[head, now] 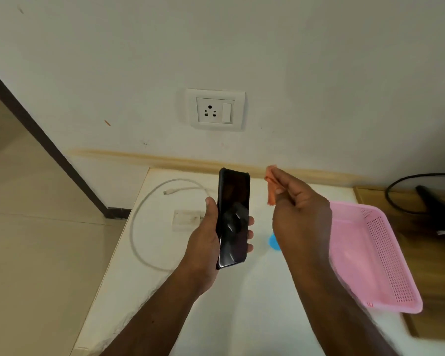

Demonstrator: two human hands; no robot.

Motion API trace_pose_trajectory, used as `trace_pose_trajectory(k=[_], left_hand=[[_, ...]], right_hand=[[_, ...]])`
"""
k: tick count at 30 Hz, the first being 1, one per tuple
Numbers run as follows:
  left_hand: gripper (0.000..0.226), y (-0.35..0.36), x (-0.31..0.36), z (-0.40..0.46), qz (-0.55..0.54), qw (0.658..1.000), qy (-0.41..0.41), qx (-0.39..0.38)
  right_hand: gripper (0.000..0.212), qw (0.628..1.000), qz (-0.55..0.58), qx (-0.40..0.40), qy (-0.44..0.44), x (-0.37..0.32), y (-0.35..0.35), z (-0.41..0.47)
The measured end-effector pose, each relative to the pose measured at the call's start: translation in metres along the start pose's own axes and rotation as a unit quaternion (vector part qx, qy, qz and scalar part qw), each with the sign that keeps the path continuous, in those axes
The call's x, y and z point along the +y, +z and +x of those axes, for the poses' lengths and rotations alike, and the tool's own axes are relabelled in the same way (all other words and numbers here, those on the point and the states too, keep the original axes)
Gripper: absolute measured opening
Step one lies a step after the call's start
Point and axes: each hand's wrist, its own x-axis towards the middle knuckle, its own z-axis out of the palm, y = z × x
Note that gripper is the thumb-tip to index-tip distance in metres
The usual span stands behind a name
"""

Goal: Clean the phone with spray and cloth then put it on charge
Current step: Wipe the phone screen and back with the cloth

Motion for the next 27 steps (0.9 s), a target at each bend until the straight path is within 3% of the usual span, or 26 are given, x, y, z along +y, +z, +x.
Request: trace_pose_trajectory(k=[5,11,16,19,21,23,25,27], left_hand=[[0.05,0.013,-0.003,-0.007,0.066,0.997,0.02,-0.029],[0.055,0.014,-0.004,-0.009,0.113,0.99,0.084,-0.031],[0.086,0.01,-0.002,-0.008,0.134,0.986,0.091,-0.037],[0.141,0.015,0.005,-0.012,0.139,0.986,0.086,-0.036],[0.152,0.013,0.007,-0.01,0.134,0.986,0.099,-0.008],[0.126,0.009,0.005,-0.007,0.139,0.984,0.107,0.015],[0.082,0.004,0.003,-0.005,0.158,0.981,0.104,0.029],[0.066,0.001,0.001,-0.001,0.173,0.98,0.089,0.046]], right_hand=[[0.044,0.998,-0.051,-0.036,-0.003,0.004,0.012,-0.011],[0.049,0.997,-0.037,-0.059,-0.032,0.005,0.021,-0.026],[0.05,0.996,-0.006,-0.07,-0.053,-0.001,0.021,-0.029],[0.051,0.994,-0.003,-0.071,-0.08,-0.002,0.021,-0.03],[0.048,0.994,0.011,-0.073,-0.084,0.0,0.021,-0.03],[0.042,0.993,0.026,-0.076,-0.091,0.001,0.02,-0.029],[0.037,0.99,0.061,-0.092,-0.09,0.0,0.019,-0.027],[0.036,0.984,0.124,-0.108,-0.07,-0.004,0.015,-0.022]])
